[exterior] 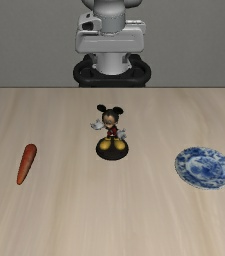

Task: Pick up the carrot and put it on the plate

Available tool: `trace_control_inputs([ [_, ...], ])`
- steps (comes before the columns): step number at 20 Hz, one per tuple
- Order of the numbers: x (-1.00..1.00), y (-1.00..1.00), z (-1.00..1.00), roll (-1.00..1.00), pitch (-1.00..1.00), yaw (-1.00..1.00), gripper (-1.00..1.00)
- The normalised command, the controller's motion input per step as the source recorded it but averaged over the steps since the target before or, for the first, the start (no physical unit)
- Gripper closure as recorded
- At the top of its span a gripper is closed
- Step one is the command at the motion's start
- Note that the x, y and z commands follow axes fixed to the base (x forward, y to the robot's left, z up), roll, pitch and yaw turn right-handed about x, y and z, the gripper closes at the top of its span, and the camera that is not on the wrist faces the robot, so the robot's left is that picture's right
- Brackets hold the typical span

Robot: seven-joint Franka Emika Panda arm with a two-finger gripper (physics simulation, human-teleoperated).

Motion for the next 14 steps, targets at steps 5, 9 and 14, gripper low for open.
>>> trace_control_inputs([
  [5, 0.0, -1.0, 0.0, 0.0, 0.0, 0.0, -1.0],
  [9, 0.0, -1.0, 0.0, 0.0, 0.0, 0.0, -1.0],
  [14, 0.0, -1.0, 0.0, 0.0, 0.0, 0.0, -1.0],
])
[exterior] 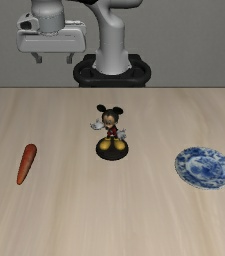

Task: Pick up the carrot and put it on the plate

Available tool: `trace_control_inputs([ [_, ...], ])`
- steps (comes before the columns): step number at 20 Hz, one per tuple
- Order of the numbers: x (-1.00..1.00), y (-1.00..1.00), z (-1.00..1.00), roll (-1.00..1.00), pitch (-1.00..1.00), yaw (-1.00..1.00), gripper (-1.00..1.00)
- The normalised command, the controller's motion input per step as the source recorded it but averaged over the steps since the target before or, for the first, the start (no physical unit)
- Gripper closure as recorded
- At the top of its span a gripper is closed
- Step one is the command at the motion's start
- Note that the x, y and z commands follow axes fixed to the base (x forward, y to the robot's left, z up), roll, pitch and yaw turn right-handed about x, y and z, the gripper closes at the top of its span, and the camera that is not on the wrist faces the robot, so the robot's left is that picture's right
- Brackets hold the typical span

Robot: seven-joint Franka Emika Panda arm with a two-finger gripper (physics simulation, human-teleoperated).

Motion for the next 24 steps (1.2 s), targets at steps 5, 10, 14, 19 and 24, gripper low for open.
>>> trace_control_inputs([
  [5, 0.2, -0.8, 0.0, 0.0, 0.0, 0.0, -1.0],
  [10, 1.0, 0.0, 0.0, 0.0, 0.0, 0.0, -1.0],
  [14, 1.0, 0.0, 0.0, 0.0, 0.0, 0.0, -1.0],
  [19, 0.8, -0.2, 0.0, 0.0, 0.0, 0.0, -1.0],
  [24, -0.2, -0.2, -0.6, 0.0, 0.0, 0.0, -1.0],
])
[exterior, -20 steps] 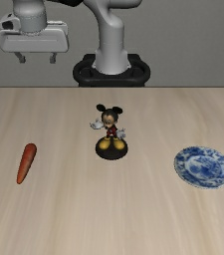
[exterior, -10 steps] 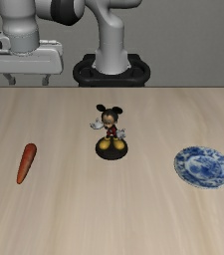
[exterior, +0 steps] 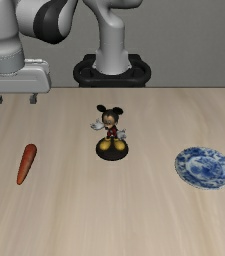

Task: Pick up the carrot and put it on the plate

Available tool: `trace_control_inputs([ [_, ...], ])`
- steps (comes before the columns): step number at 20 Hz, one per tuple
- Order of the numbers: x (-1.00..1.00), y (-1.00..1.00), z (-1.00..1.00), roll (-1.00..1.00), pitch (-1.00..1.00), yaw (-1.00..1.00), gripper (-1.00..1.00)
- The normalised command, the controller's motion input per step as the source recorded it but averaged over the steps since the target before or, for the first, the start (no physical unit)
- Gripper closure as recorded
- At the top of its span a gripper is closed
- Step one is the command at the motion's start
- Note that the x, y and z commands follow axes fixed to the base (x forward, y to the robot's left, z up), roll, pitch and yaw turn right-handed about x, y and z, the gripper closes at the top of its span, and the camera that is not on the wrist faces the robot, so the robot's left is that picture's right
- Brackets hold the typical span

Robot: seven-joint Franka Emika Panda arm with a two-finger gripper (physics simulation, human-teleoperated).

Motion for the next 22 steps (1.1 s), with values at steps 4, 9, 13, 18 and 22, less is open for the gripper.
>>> trace_control_inputs([
  [4, 0.0, 0.0, -1.0, 0.0, 0.0, 0.0, -1.0],
  [9, 0.0, 0.0, -1.0, 0.0, 0.0, 0.0, -1.0],
  [13, 0.0, 0.0, -1.0, 0.0, 0.0, 0.0, -1.0],
  [18, 0.0, 0.0, -1.0, 0.0, 0.0, 0.0, -1.0],
  [22, 0.0, 0.0, 0.0, 0.0, 0.0, 0.0, 1.0],
])
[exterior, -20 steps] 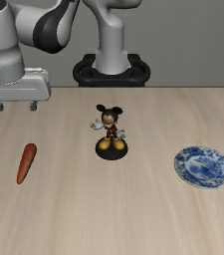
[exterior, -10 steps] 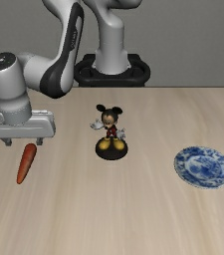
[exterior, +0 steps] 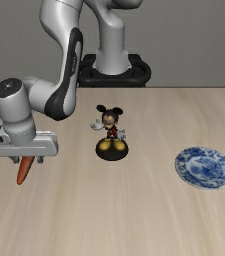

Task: Pick up the carrot and put it on the plate

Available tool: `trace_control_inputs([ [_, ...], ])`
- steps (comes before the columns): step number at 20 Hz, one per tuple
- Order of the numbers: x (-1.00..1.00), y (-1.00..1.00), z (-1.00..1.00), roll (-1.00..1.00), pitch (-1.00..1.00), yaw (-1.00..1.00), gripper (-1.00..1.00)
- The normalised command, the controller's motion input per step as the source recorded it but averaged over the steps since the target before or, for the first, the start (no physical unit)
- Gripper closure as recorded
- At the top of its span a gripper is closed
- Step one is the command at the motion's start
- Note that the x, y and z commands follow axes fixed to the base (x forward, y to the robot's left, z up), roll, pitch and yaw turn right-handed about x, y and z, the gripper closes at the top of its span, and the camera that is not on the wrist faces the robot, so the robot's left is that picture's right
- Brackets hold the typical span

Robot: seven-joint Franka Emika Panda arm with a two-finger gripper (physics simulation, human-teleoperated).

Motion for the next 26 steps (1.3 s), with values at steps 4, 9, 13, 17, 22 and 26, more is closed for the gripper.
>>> trace_control_inputs([
  [4, 0.0, 0.0, 0.0, 0.0, 0.0, 0.0, 1.0],
  [9, 0.0, 0.0, 0.2, 0.0, 0.0, 0.0, 1.0],
  [13, 0.0, 0.0, 1.0, 0.0, 0.0, 0.0, 1.0],
  [17, 0.0, 0.0, 1.0, 0.0, 0.0, 0.0, 1.0],
  [22, 0.6, 0.0, 0.4, 0.0, 0.0, 0.0, 1.0],
  [26, 1.0, 0.0, 0.0, 0.0, 0.0, 0.0, 1.0],
])
